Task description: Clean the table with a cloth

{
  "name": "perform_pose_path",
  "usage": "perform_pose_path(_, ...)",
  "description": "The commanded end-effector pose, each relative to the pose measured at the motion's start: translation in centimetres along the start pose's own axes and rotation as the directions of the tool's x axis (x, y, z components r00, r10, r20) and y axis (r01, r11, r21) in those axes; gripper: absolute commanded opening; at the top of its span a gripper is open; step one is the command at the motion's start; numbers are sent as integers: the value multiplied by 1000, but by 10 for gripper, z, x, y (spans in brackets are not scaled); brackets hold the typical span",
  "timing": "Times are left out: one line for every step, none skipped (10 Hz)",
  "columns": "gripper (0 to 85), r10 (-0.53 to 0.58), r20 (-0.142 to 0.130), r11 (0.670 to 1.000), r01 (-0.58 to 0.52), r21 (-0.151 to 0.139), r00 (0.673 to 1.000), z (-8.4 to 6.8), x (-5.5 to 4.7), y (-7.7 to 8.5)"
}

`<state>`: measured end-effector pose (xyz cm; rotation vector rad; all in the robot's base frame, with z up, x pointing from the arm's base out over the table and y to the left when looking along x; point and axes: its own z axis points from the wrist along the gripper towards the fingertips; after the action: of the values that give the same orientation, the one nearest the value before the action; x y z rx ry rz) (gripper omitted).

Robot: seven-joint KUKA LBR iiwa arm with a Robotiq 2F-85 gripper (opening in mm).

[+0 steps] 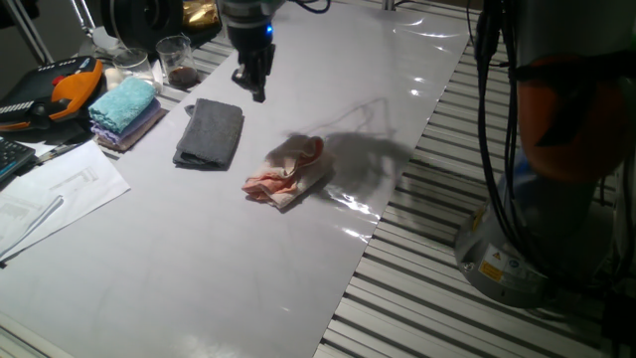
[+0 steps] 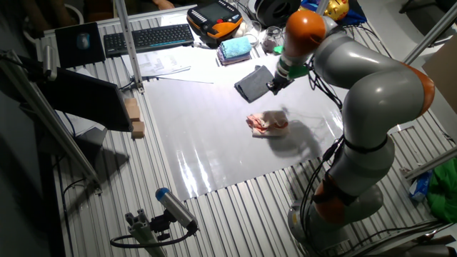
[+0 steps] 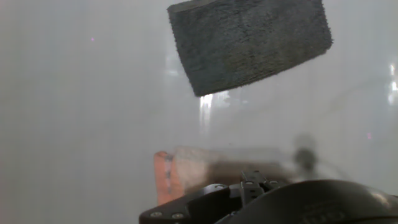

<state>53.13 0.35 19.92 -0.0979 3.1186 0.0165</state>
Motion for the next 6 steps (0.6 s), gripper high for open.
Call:
perform_pose_path(0,1,-2,1000,-1,0,1000,-2,2,7)
perform_pose_path(0,-8,-2,1000,8,-3,1000,-3,4,12)
perform_pose_path(0,-13,1,1000,13,-6,1000,-4,4,16)
perform_pose_path(0,-14,1,1000,14,-9,1000,-7,5,20)
perform_pose_path(0,-10,-2,1000,10,-7,1000,-9,4,26)
perform_pose_path(0,1,-2,1000,-1,-1,1000,-8,5,34)
